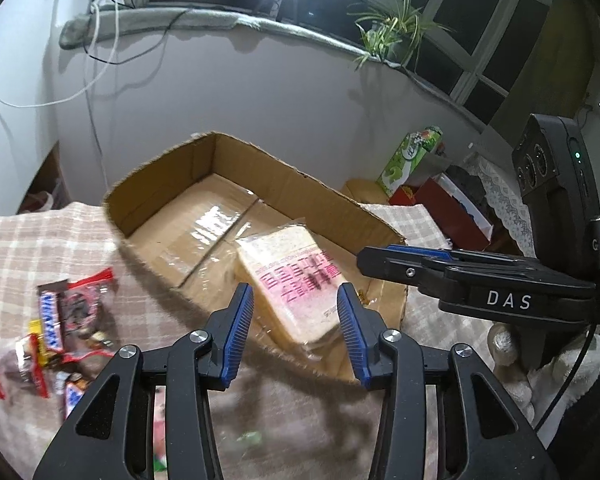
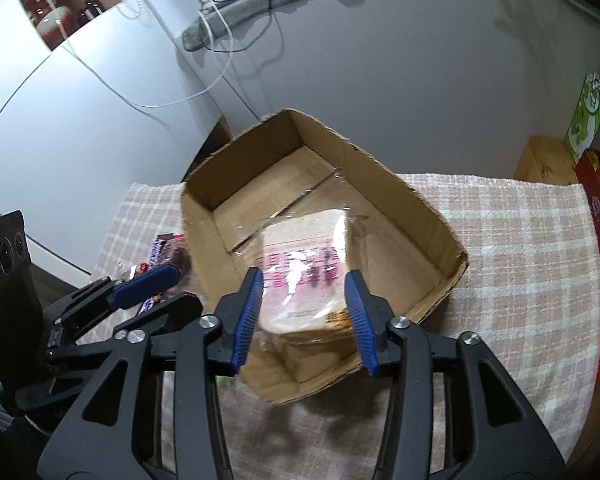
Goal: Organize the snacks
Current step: 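Carry the bread loaf with the right gripper into the cardboard box and release, then move the right gripper to the egg snack while the left gripper approaches the green candy pack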
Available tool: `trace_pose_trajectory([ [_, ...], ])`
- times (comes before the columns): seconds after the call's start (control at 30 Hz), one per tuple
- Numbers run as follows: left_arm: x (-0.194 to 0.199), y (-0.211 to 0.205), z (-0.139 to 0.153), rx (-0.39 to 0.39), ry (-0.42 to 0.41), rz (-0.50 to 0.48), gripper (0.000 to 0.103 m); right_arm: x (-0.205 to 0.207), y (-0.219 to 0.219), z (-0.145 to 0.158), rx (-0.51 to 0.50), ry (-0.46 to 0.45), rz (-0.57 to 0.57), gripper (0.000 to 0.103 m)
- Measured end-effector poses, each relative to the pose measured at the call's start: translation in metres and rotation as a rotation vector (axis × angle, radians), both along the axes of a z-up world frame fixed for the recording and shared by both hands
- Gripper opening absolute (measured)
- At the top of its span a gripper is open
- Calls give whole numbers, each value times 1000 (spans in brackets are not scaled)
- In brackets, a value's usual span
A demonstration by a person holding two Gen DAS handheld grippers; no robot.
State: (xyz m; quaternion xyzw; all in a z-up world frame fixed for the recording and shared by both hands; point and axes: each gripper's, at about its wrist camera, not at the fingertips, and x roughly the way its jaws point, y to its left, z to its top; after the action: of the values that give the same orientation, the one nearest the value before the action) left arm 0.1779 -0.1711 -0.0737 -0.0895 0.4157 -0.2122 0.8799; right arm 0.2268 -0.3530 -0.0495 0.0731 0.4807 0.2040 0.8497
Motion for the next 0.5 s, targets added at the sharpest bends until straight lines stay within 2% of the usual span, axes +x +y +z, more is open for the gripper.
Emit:
trace_pose_trajectory([
  [0.03, -4, 4, 2, 0, -6, 4, 48, -5, 3, 3, -4, -18, 4, 67],
  [0.07, -9, 11, 5, 0, -17, 12, 51, -11, 6, 6, -7, -36, 14, 67],
  [0.27, -32, 58, 13, -5, -49, 74, 52, -40, 24, 15, -11, -87, 55, 67],
  [0.5, -54, 121, 10, -3, -57, 180, 52, -69, 62, 9, -63, -115, 154, 67],
])
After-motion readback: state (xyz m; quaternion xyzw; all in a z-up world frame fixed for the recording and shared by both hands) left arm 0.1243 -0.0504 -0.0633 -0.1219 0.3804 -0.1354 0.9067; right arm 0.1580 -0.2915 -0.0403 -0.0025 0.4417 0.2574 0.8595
